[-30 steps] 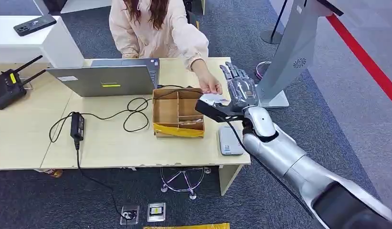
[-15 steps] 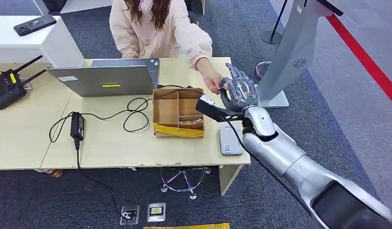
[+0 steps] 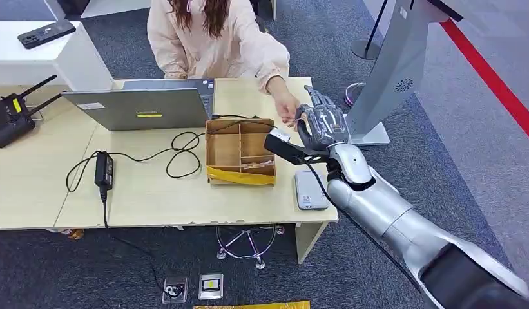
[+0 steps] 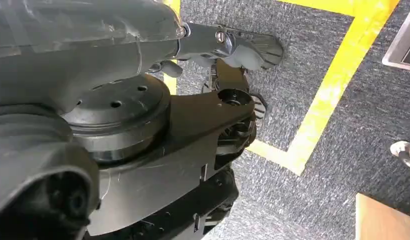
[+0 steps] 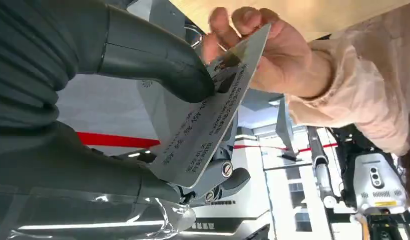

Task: Pass the card to the sensor for recognition and then transmit it.

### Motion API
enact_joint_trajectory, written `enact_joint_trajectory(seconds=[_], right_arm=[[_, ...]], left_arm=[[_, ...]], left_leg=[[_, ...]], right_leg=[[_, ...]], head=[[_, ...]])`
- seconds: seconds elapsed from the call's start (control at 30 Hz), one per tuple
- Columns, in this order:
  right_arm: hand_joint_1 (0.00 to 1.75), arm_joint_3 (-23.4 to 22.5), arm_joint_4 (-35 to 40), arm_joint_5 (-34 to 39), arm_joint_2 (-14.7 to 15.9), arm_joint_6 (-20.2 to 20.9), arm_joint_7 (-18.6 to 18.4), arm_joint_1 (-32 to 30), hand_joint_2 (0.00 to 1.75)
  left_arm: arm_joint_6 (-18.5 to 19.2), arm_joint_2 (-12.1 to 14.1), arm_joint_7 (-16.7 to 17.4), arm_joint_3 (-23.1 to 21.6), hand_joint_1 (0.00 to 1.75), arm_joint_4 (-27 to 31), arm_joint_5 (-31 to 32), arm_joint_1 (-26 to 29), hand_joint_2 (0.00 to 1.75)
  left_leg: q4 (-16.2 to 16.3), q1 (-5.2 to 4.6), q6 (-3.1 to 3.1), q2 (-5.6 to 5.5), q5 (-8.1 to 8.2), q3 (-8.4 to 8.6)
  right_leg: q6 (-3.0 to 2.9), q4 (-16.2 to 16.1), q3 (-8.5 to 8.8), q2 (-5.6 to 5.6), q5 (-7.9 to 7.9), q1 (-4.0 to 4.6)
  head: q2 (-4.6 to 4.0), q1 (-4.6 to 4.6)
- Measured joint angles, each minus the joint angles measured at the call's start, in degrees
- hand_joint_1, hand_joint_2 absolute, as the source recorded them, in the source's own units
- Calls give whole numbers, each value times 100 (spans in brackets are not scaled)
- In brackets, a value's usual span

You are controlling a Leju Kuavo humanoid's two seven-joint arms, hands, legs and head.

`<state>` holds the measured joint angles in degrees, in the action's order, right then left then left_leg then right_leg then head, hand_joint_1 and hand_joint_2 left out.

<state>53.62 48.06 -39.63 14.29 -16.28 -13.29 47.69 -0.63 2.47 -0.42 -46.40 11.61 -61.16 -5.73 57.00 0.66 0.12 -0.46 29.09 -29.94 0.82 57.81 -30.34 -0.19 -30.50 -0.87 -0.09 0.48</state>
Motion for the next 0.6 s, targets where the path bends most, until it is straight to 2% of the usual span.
enact_joint_trajectory(seconds=[0.2,0.6], right_arm=[[175,0,-2,118,24,123,-44,-74,175],[175,-4,-171,260,190,118,26,-424,175]], left_arm=[[2,2,0,-28,0,0,-46,0,0],[-20,17,0,-83,0,0,-188,28,0]], left_leg=[[1,0,0,0,0,1],[1,0,0,0,1,-2]], right_leg=[[0,0,-1,0,0,0],[0,-1,-2,0,0,0]], head=[[0,0],[0,0]])
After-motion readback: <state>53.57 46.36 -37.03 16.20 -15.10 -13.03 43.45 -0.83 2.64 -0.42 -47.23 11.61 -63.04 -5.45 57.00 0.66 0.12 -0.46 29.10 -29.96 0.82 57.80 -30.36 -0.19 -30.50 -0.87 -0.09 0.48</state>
